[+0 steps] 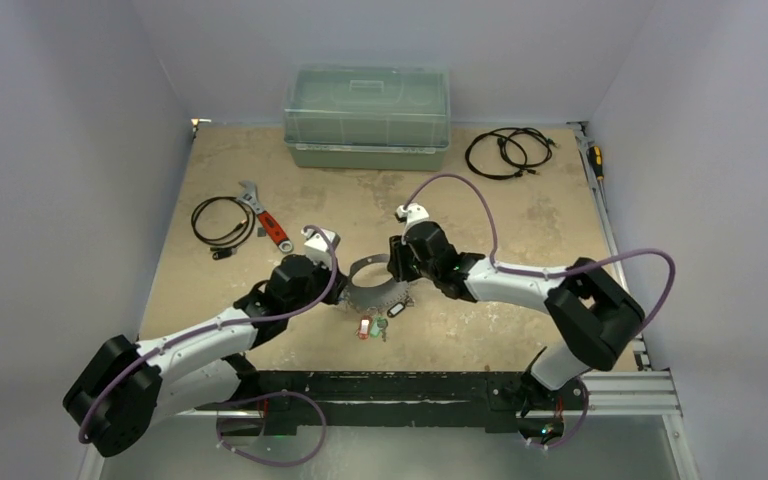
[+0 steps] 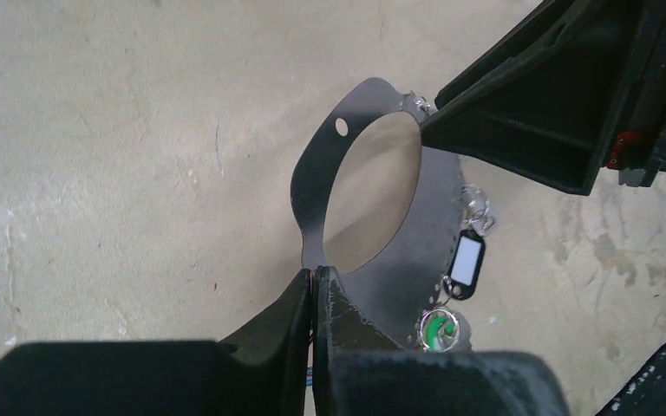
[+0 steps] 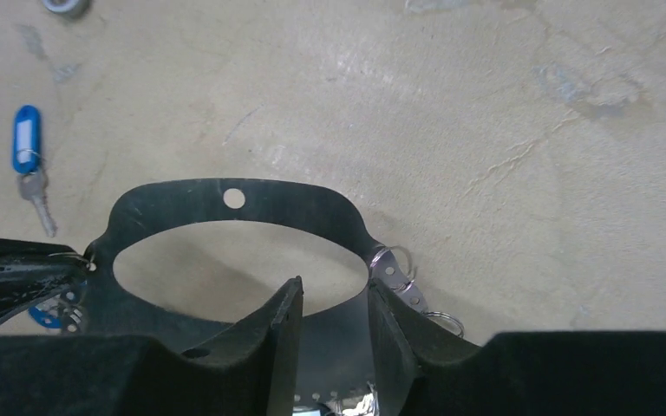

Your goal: Put the keys on the keyring

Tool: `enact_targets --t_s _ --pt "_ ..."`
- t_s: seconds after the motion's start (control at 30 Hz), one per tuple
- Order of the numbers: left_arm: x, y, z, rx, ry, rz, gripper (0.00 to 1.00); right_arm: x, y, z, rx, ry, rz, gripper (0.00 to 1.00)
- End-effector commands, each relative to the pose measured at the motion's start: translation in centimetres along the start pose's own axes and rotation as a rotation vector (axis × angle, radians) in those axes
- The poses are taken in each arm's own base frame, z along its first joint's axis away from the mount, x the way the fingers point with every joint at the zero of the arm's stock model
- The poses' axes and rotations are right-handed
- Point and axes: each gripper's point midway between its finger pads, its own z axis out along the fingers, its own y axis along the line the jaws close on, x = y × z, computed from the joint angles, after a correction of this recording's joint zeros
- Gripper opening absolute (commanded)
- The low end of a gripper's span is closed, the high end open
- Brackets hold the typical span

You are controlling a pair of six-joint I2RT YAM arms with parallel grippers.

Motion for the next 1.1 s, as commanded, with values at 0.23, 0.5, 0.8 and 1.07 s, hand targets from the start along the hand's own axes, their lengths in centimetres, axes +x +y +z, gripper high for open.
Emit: enact_targets --t_s 0.23,0.5,0.8,1.07 --pt "-6.3 -4.6 -2.2 0.245 -0.294 0.077 0.0 -6.8 3.1 -7.1 -0.221 -0.365 -0.026 0.43" --pt "-9.0 -8.0 -4.4 0.409 -0.374 0.071 0.0 -7.8 5.8 -10.3 -0.398 -0.46 -0.085 0.6" --pt "-10.0 -11.7 -7.4 0.645 -0.446 0.081 0.0 -8.5 7.5 -10.9 -0.473 -0.439 -0.119 0.69" --pt "-12.5 -13.2 -10.1 0.708 -0.487 0.064 0.0 -8.5 8.2 -13.6 -0.54 -0.474 -0.178 0.83"
